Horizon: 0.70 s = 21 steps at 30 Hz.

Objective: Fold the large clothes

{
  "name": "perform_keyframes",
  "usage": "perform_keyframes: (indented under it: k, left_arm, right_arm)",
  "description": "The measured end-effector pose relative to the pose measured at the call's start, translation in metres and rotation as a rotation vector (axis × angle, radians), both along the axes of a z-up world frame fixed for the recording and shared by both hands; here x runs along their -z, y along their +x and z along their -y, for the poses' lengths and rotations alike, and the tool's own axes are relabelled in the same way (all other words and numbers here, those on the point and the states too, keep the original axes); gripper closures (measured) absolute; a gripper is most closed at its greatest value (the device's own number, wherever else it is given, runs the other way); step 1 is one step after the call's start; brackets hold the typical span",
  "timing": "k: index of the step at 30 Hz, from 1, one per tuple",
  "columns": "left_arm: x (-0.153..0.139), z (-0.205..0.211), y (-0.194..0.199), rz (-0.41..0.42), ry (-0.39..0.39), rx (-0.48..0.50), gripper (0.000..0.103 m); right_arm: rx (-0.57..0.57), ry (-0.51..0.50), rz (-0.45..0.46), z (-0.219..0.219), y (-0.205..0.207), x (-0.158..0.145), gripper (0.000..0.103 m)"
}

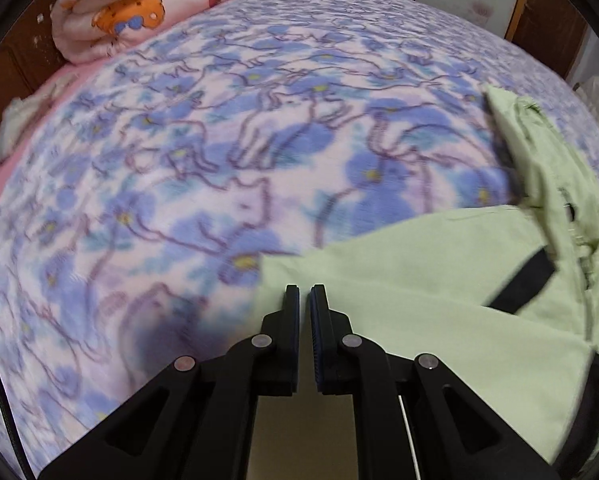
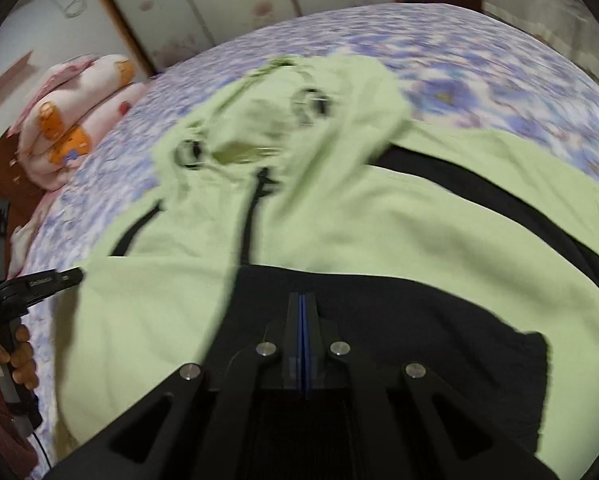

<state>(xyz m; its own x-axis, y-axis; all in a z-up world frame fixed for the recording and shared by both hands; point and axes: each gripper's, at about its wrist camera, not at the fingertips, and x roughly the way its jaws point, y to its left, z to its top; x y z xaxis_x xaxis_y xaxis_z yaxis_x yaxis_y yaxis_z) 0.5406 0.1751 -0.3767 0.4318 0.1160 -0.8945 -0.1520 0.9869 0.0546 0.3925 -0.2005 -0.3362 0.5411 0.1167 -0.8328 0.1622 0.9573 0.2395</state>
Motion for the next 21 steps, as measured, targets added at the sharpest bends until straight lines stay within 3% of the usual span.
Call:
perform_keyframes:
  k: [8, 14, 21]
  left_arm:
    - [0.009, -0.018, 0.005, -0.016, -0.027, -0.008, 0.097]
    - [0.003, -0.015, 0.003, -0.025, -0.001, 0.035, 0.097]
    - [-0.027, 0.001, -0.036, -0.031, -0.146, 0.072, 0.093]
  right_arm:
    - [0.207, -0.091, -0.018, 0.054, -0.030, -0.003, 0.103]
    - [0.300, -0.095, 0.003, 0.056, -0.043, -0.028, 0.103]
    - [0.345, -0.001, 0.040, 0.043, -0.084, -0.060, 0.103]
